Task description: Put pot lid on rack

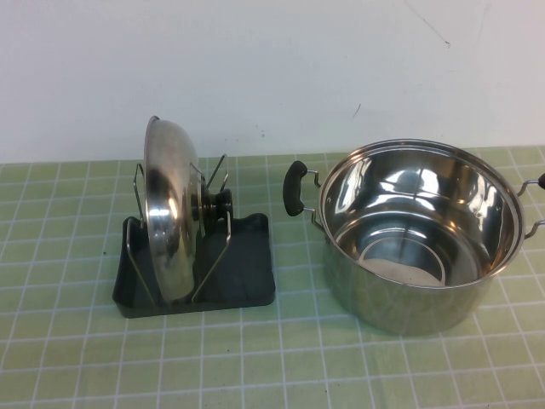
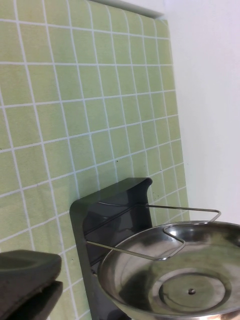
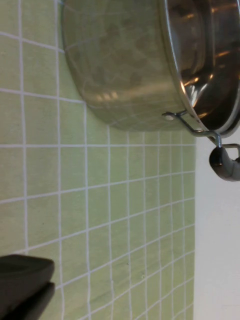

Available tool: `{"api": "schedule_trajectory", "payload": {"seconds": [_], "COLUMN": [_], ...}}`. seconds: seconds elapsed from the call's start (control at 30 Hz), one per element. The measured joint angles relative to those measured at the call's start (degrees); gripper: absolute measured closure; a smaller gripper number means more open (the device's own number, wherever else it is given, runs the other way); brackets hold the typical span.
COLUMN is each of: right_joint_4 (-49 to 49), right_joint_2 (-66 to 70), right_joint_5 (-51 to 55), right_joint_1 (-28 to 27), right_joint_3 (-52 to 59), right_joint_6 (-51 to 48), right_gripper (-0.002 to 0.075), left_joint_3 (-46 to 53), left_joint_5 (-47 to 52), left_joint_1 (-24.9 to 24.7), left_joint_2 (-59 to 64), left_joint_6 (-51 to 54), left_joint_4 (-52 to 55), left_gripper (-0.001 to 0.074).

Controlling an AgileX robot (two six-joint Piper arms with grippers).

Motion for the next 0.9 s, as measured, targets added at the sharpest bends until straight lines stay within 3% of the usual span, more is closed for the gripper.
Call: {"api": "schedule_trajectory", "payload": {"seconds": [0.33,0.9], "right_joint_4": [-2.87,-3.22], "right_joint_2": [0.0,0.0], "right_joint_5": [0.65,1.01], "right_joint_1": [1.62,1.62], "right_joint_3": [0.0,-0.1], "right_joint_6": [5.19,5.3], "right_gripper": [0.0727,0.0727], "left_joint_3": [0.0,0.0], "left_joint_5": [0.0,0.0], "left_joint_1": [0.0,0.0], "left_joint_2": [0.0,0.0], "left_joint_6": [0.0,0.0], "left_joint_4": [0.0,0.0], "left_gripper": [0.0736,0.0736]}}
